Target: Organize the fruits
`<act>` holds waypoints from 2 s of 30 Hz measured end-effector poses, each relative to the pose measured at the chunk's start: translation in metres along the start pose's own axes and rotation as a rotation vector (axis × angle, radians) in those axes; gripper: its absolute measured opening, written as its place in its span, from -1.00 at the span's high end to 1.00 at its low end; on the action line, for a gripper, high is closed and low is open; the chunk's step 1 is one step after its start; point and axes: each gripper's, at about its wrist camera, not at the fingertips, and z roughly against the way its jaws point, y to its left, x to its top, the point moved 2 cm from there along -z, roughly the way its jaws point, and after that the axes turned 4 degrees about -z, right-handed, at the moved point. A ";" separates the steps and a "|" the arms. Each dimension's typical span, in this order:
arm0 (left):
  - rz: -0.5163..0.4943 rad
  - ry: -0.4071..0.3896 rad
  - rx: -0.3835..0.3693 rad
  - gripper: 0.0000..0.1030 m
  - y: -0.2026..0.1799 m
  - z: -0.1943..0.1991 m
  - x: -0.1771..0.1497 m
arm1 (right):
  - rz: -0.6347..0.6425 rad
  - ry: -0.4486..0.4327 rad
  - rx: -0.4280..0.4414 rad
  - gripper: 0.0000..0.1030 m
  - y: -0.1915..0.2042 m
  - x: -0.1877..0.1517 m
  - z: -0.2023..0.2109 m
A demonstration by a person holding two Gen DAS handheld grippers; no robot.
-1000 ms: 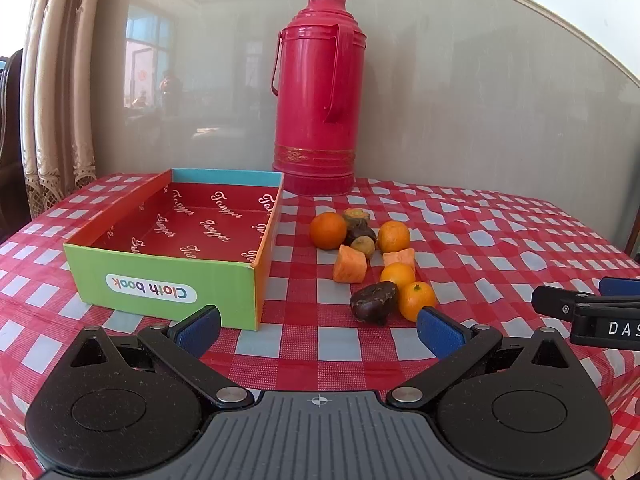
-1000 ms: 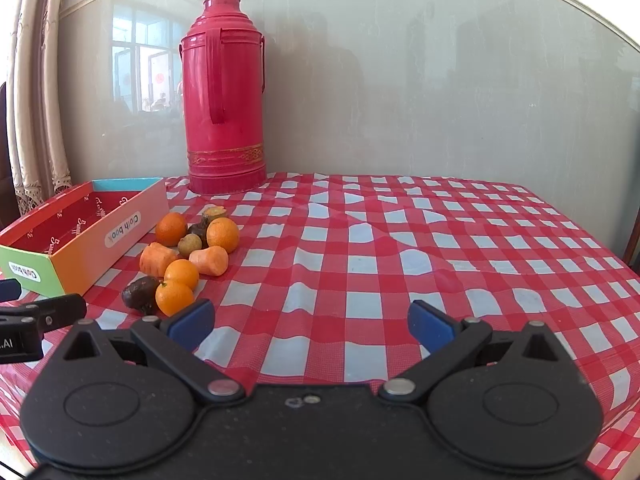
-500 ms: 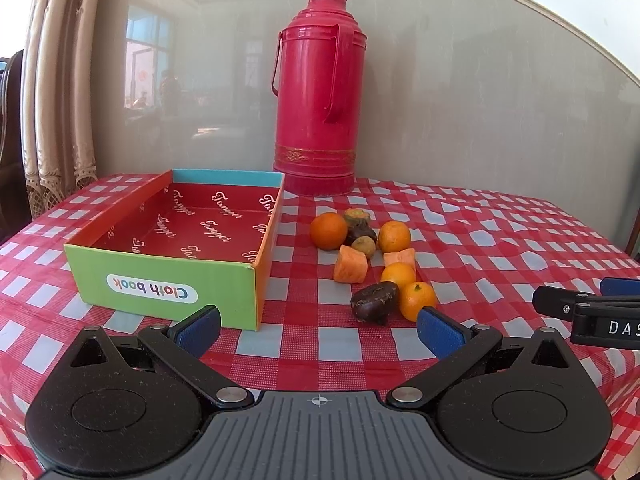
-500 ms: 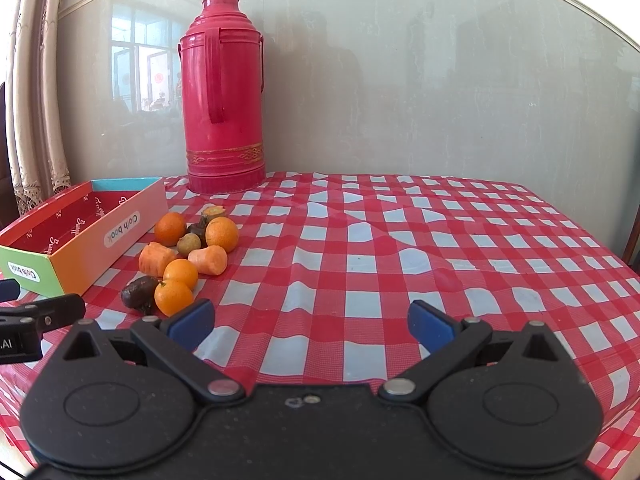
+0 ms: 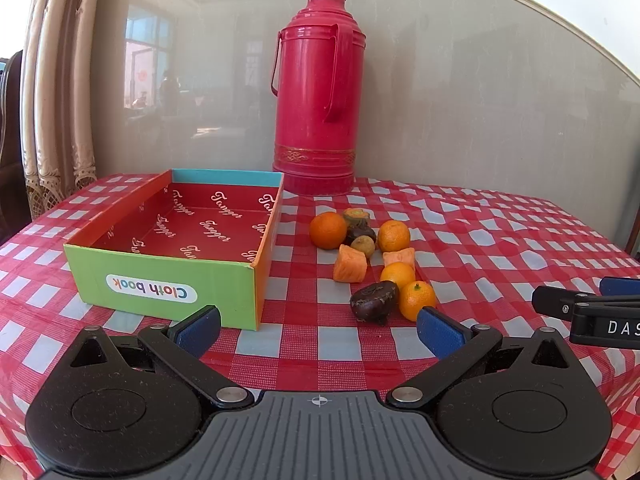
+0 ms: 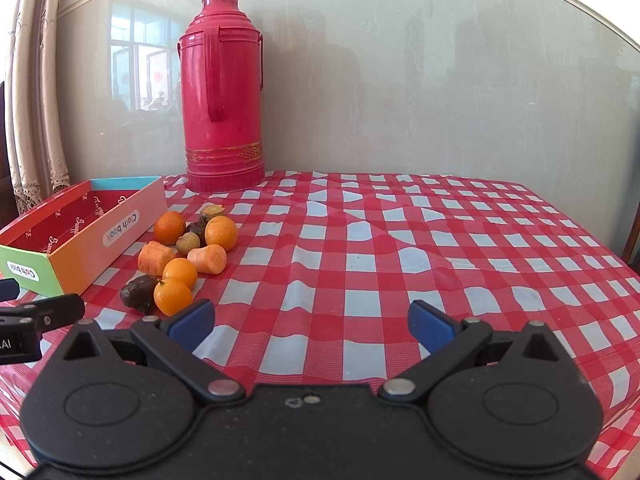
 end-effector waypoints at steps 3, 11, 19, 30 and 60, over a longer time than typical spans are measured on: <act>-0.001 0.001 0.000 -1.00 0.000 0.000 0.000 | -0.001 0.001 0.000 -0.89 0.000 0.000 0.000; 0.000 0.002 0.000 -1.00 0.000 0.000 0.000 | -0.001 0.003 -0.001 -0.89 0.001 0.000 -0.001; -0.001 0.003 -0.001 -1.00 0.000 0.000 0.000 | 0.000 0.005 -0.003 -0.89 0.001 -0.001 -0.002; 0.000 0.005 -0.001 -1.00 -0.001 0.000 -0.001 | 0.000 0.006 -0.003 -0.89 0.001 -0.002 -0.002; -0.076 0.118 -0.081 -0.44 -0.030 -0.058 0.008 | 0.030 0.070 -0.042 -0.89 -0.013 0.007 -0.033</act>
